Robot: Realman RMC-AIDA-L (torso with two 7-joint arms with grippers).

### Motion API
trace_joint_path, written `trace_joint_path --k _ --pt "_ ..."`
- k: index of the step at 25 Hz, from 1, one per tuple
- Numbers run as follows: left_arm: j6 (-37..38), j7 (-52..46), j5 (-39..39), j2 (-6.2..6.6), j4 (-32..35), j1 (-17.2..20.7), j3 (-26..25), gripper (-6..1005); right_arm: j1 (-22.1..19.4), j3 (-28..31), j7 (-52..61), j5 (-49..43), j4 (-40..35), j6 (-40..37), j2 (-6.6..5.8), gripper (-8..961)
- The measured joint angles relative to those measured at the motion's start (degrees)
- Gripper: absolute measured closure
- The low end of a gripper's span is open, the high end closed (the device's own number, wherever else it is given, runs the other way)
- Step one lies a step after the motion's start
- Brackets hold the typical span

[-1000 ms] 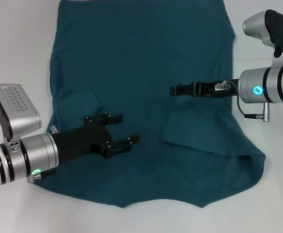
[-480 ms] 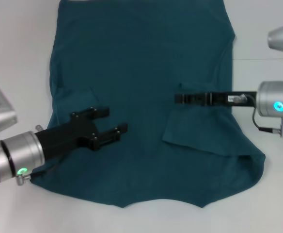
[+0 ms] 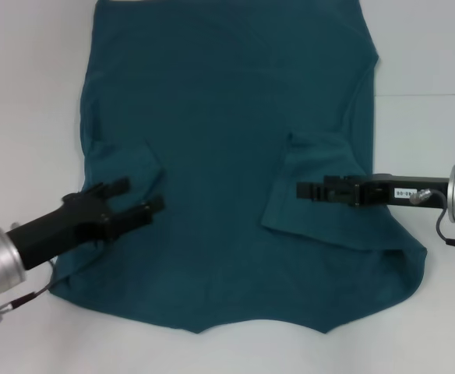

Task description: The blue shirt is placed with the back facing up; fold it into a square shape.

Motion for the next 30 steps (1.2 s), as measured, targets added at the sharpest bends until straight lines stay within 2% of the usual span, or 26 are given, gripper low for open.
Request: trace_joint_path --k 2,7,14,20,30 --pt "-0.1 -2.2 0.3 -0.02 0.8 0.9 -1.2 99 -0.1 0.0 0.0 0.1 0.0 -0.6 -0.01 36" --pt "-0.3 -6.6 1.5 0.13 3.6 3.9 -2.5 99 0.0 -0.3 -0.2 0.0 0.0 -2.1 0.14 40" --pt "-0.3 -12.4 7.1 0.14 8.7 6.7 -4.8 99 -0.1 0.1 -0.7 0.1 0.1 -2.1 0.46 42" --pt "-0.8 -14.8 13.2 0.31 10.1 6.9 -8.7 99 0.2 0.1 -0.6 0.2 0.3 -1.5 0.59 41" --pt "-1.1 -17.1 19.5 0.6 10.6 6.5 -9.6 99 0.4 0.7 -0.2 0.3 0.2 -1.0 0.6 41"
